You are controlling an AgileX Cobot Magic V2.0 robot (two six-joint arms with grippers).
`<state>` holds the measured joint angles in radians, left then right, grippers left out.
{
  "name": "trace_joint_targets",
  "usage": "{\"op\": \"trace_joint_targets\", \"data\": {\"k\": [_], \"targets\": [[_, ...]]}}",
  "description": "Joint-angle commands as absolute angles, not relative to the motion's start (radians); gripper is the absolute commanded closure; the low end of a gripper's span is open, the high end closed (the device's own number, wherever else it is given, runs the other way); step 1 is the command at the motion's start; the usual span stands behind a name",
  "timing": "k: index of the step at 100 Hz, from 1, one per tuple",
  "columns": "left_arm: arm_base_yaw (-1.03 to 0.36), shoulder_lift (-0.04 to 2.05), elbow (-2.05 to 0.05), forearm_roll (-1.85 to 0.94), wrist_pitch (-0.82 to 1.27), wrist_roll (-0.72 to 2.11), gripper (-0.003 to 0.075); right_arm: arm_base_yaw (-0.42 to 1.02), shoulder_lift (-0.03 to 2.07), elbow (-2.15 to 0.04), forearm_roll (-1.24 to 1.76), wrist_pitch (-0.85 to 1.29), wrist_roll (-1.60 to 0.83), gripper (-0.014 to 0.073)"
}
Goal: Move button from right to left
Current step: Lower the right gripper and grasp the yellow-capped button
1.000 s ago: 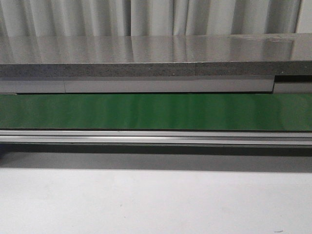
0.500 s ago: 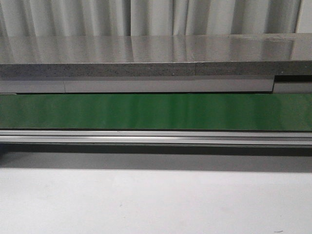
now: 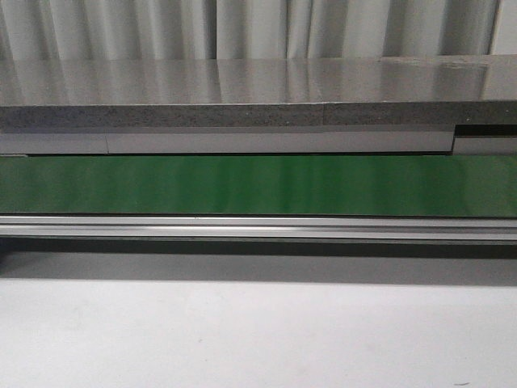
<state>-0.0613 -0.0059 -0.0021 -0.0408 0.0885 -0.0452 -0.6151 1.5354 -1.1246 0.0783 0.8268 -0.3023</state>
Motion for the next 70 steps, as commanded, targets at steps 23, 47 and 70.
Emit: {"op": "trace_joint_targets", "data": {"k": [23, 47, 70], "targets": [[-0.059, -0.037, 0.043, -0.044, 0.015, -0.054, 0.0741, -0.623, 1.687, -1.246, 0.108, 0.813, -0.313, 0.0075], [-0.059, -0.037, 0.043, -0.044, 0.015, -0.054, 0.0741, -0.623, 1.763, -1.246, 0.14, 0.745, -0.313, 0.0075], [-0.059, -0.037, 0.043, -0.044, 0.015, -0.054, 0.0741, -0.616, 1.825, -1.266, 0.158, 0.704, -0.313, 0.0075]]}}
